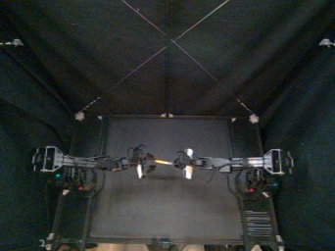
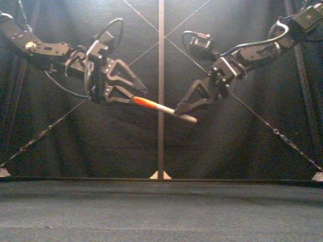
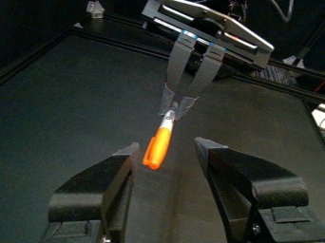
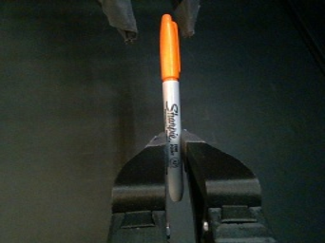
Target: Uncap the pen
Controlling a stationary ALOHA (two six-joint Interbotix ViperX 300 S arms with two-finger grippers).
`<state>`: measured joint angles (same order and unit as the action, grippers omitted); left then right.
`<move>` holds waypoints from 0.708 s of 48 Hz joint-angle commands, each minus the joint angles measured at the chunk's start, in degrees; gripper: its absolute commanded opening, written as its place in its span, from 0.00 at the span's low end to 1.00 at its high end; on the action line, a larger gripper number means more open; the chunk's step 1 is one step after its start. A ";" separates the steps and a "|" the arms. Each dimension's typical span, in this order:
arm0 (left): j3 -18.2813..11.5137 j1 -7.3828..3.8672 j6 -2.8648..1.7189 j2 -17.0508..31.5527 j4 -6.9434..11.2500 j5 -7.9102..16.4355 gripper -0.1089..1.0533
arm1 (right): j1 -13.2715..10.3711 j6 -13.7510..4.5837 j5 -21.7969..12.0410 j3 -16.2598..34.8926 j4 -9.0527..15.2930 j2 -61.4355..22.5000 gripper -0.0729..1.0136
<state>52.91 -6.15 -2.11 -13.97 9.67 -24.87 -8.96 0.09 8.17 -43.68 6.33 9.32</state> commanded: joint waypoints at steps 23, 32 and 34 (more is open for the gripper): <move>-1.58 0.00 -0.26 -0.62 0.09 -0.62 0.43 | 1.05 -0.09 1.76 1.23 1.05 0.97 0.43; -0.35 0.00 -0.62 -1.85 0.09 -0.62 0.44 | 0.79 -0.18 1.67 0.53 1.05 1.14 0.43; 0.35 -0.09 -0.62 -2.64 0.09 -0.62 0.44 | 0.70 -0.26 1.58 0.18 1.05 1.32 0.43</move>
<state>53.09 -5.89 -2.72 -14.85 9.67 -25.05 -8.09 0.18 9.32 -43.77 7.56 9.23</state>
